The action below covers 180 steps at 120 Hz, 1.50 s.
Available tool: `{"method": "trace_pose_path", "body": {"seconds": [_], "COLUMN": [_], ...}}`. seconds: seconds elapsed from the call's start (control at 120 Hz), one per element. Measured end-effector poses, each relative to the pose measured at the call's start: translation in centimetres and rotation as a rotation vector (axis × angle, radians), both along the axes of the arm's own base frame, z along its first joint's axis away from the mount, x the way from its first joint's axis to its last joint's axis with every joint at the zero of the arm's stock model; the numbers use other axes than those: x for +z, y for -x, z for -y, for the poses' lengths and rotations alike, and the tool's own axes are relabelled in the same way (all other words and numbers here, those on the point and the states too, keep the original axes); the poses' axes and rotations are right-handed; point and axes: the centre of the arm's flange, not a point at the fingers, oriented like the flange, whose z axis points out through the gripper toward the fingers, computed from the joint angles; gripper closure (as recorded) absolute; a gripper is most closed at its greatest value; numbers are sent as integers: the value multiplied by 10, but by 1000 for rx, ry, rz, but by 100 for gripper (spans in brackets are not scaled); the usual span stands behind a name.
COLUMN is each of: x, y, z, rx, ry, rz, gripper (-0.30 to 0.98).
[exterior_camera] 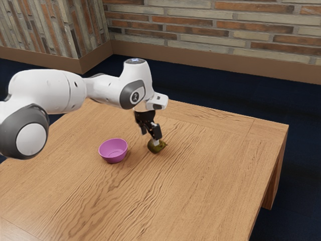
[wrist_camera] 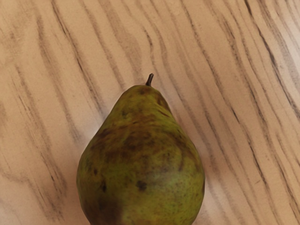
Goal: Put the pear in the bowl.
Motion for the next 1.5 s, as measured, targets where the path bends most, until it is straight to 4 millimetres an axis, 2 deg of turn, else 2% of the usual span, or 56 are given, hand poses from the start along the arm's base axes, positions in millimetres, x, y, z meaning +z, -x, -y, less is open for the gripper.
{"method": "trace_pose_path", "body": {"seconds": [0.183, 0.65, 1.175, 1.5], "x": [-11, -39, -52, -51], "y": [-11, -20, -26, -26], "z": [1, 0, 5, 7], "rx": [-5, -8, -17, -18], "ry": [1, -1, 5, 8], "rz": [-11, -49, -45, -44], "gripper": [0, 0, 0, 29]}}
